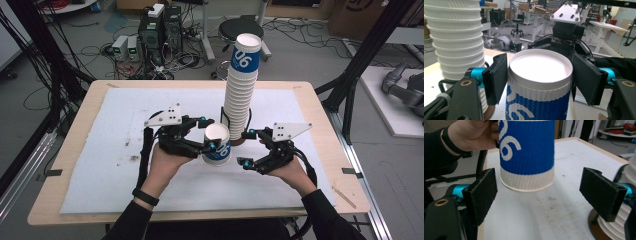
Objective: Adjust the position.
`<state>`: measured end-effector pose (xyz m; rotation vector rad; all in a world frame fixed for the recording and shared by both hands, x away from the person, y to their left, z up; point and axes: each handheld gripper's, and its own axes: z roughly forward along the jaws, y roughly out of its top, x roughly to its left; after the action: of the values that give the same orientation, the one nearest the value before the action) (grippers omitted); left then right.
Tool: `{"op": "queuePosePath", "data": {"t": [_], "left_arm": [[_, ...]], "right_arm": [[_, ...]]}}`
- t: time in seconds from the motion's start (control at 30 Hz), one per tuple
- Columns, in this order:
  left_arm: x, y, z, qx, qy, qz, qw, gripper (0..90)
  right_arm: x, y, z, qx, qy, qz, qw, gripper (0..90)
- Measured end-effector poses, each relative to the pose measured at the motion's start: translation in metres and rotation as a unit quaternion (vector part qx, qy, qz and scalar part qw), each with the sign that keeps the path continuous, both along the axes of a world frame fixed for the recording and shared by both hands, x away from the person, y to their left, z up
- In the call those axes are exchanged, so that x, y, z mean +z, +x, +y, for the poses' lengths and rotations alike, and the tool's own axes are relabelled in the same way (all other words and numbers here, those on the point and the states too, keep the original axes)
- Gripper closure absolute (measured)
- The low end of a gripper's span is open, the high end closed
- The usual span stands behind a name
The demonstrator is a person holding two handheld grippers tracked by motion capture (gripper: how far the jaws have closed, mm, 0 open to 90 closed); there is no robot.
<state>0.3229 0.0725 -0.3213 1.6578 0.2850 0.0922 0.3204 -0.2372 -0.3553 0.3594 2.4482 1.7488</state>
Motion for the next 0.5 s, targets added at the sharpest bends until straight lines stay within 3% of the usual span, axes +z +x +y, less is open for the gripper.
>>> {"op": "queuePosePath", "data": {"t": [0.5], "left_arm": [[-0.002,-0.005,-0.013,-0.007,-0.004,-0.005,1.0000,31.0]], "right_arm": [[-0.006,-0.002,0.018,0.016,-0.008,0.018,0.9997,14.9]]}}
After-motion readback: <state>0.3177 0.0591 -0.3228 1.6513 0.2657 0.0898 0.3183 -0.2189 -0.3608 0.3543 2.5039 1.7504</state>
